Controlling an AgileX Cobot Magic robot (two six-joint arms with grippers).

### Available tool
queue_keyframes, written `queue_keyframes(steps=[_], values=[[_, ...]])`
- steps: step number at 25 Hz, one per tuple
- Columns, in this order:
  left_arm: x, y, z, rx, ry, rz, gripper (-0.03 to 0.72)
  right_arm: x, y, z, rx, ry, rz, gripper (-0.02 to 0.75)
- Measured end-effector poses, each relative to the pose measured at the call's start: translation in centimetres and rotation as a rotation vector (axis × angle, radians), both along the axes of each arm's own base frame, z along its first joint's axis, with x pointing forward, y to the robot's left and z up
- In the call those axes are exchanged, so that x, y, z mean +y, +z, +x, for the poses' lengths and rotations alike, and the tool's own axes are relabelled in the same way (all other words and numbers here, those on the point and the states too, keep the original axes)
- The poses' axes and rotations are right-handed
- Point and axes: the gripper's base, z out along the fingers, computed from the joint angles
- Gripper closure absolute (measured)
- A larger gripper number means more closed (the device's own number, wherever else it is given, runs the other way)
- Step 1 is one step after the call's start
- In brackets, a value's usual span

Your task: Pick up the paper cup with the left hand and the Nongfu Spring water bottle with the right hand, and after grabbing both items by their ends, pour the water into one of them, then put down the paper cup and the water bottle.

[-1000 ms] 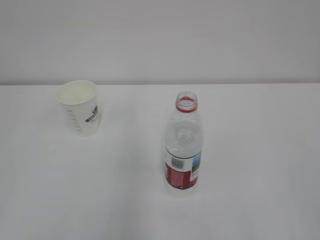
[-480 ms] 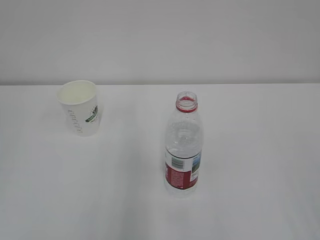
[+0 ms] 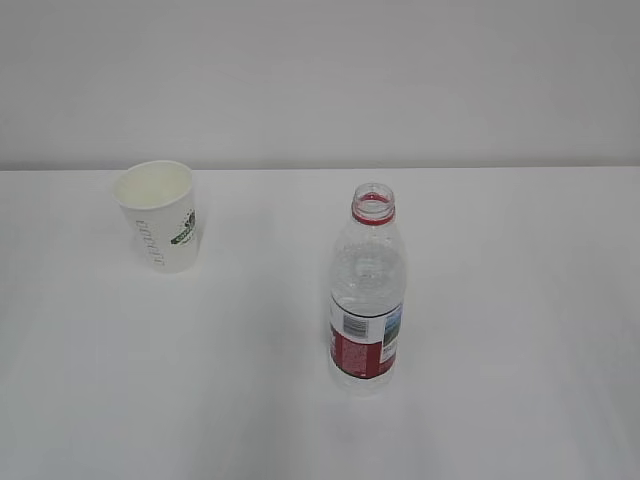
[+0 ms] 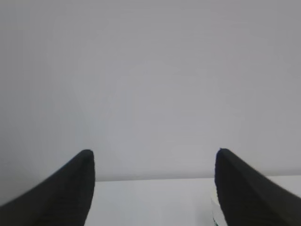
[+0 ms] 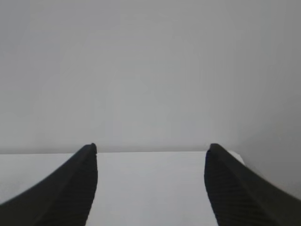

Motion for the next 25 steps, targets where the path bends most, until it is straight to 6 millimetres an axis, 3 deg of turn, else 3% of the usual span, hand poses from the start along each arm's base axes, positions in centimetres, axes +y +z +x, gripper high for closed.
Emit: queue_keyframes(steps=[16,25], values=[[0.0,0.4,4.5,-0.027,0.0,0.0,0.109,-0.1,0.5,6.3,0.009,-0.01,-0.065,0.202],[0.0,-0.4,7.0,0.032,0.0,0.0,0.109,0.0,0.0,9.3,0.013,-0.001,-0.076,0.202]])
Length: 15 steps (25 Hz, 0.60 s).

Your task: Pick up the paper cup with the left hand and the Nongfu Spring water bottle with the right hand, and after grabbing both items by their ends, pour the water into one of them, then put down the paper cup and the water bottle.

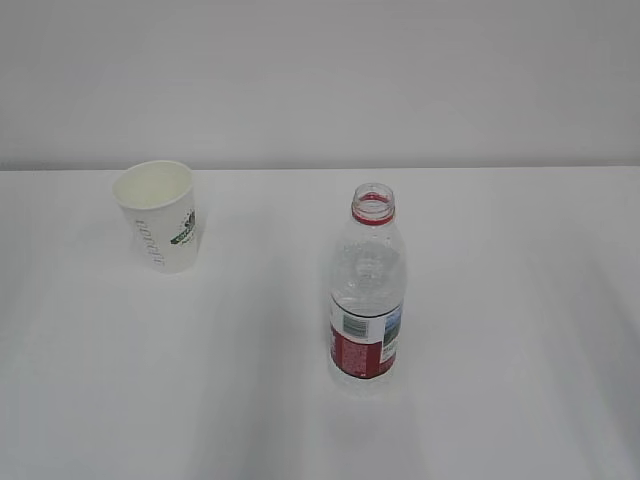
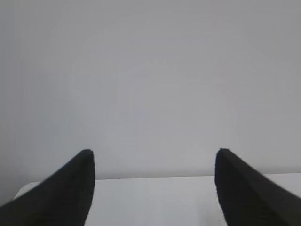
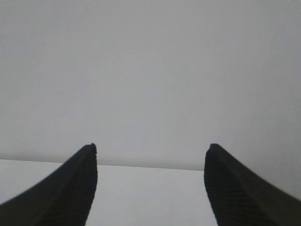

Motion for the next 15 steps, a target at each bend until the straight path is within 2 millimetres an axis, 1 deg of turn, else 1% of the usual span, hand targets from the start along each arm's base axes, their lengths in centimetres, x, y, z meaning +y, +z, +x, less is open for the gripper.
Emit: queue_keyframes(steps=[9,15], values=[[0.0,-0.7,2.3,0.017,0.0,0.0,0.112,0.1,-0.9,3.2,-0.001,0.012,-0.001,0.202],[0.0,-1.7,4.0,0.061,-0.005,0.039,0.146,0.2,-1.8,5.1,0.013,0.018,0.0,0.202]])
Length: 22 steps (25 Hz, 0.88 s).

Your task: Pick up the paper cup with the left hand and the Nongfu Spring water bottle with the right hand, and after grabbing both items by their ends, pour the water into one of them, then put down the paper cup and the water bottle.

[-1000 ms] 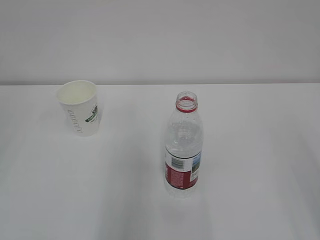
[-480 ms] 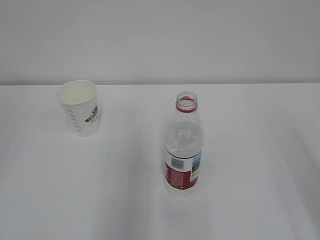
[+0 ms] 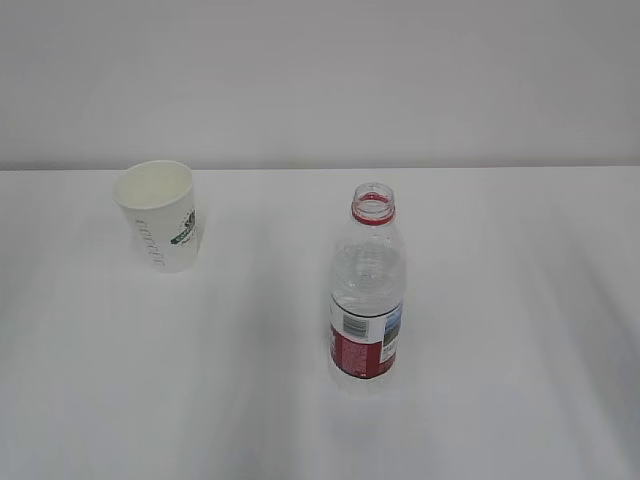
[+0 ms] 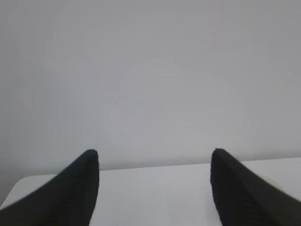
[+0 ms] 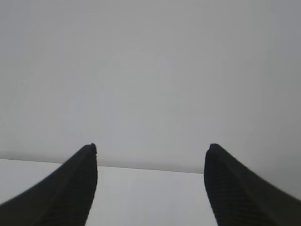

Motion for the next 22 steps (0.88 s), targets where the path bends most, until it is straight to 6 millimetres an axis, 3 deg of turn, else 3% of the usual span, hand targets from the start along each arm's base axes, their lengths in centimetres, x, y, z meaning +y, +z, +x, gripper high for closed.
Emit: queue_keyframes(steps=[14,22], values=[[0.0,-4.2,5.4,0.137,-0.008,0.004,0.159,0.1,-2.9,4.0,0.046,0.013,0.004,0.202],[-0.1,-9.1,6.0,0.196,-0.007,-0.014,0.165,0.2,-4.8,5.3,0.128,0.015,0.0,0.202]])
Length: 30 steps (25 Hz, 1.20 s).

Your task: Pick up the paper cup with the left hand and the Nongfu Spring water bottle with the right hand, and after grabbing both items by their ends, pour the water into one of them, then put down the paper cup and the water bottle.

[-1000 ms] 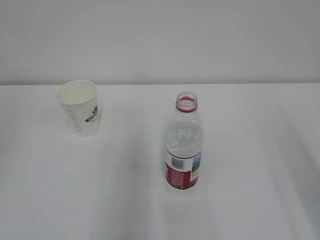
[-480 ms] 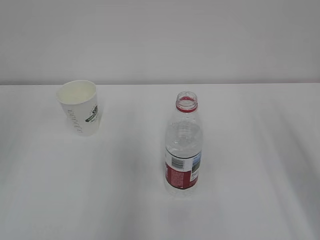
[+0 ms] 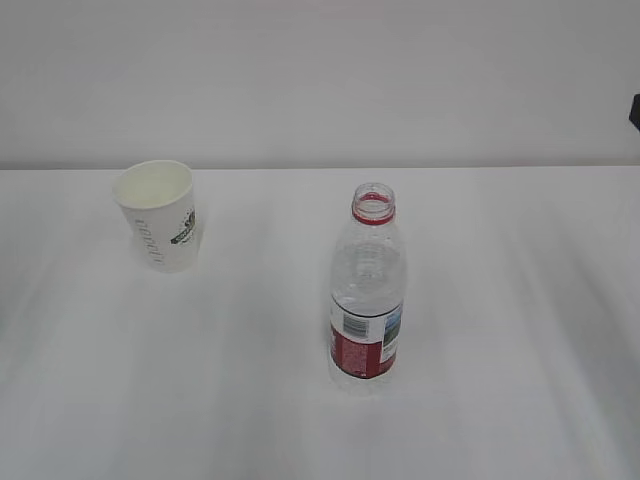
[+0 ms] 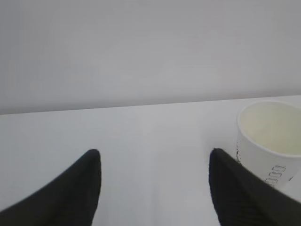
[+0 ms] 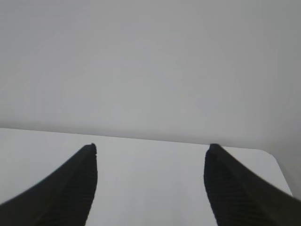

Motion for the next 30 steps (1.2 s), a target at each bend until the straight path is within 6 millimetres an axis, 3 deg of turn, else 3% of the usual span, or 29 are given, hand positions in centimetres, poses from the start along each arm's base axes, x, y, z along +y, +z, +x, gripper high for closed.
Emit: queue_keyframes(steps=[8,13,22,30], values=[[0.0,-3.2,-0.9,0.016,-0.002,-0.005,0.167,0.1,-1.3,0.8,0.046,0.022,-0.033,0.203],[-0.1,-5.2,-2.1,0.04,0.006,-0.04,0.167,0.3,-2.6,-0.1,-0.011,0.039,-0.027,0.203],[-0.2,-6.5,-4.2,-0.005,-0.006,-0.059,0.171,0.4,-4.9,-1.9,-0.003,0.047,0.012,0.203],[-0.8,-7.9,-6.8,-0.007,-0.063,-0.077,0.171,0.7,-8.4,-3.1,0.027,0.069,0.066,0.203]])
